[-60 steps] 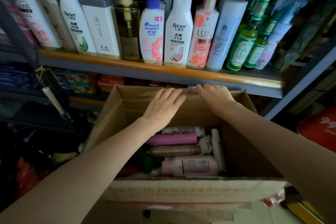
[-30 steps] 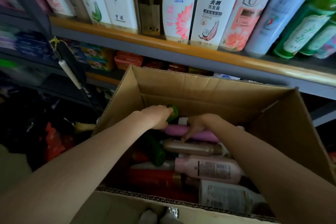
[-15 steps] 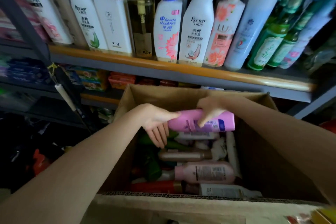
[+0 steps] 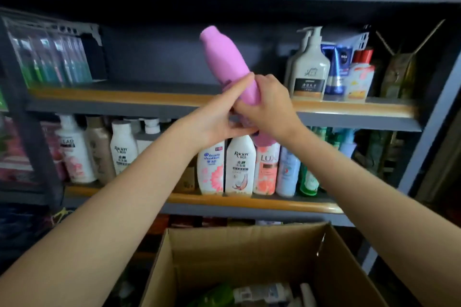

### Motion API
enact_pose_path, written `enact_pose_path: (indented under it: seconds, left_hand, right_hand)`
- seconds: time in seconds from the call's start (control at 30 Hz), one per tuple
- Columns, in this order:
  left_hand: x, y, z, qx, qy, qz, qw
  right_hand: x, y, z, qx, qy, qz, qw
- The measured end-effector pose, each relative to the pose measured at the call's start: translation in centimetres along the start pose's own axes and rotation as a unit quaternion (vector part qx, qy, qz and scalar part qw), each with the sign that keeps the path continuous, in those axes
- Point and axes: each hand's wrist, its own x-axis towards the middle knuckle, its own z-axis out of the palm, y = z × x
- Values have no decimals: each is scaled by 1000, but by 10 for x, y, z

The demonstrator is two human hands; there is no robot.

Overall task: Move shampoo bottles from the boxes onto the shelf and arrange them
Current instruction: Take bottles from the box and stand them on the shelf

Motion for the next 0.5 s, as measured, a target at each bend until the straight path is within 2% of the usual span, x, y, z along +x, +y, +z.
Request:
enact_pose_path:
  seconds: [0.1,0.2,0.27,0.33,0.5]
  left_hand:
    - [5,7,6,41,91,60,993]
    - [11,12,-7,27,100,83,991]
    - [14,21,-16,5,88,97,991]
    - [19,29,-23,0,74,100,992]
    - [36,49,-24,122,69,51,989]
  right_hand:
    - [-5,-4,7,0,36,-56,998]
    - [6,2,-3,75,-17,-72,994]
    - [17,2,-15,156,-91,-32,983]
    - [27,1,-22,180,-142,-1,973]
    - [50,2,-33,293,-172,128,932]
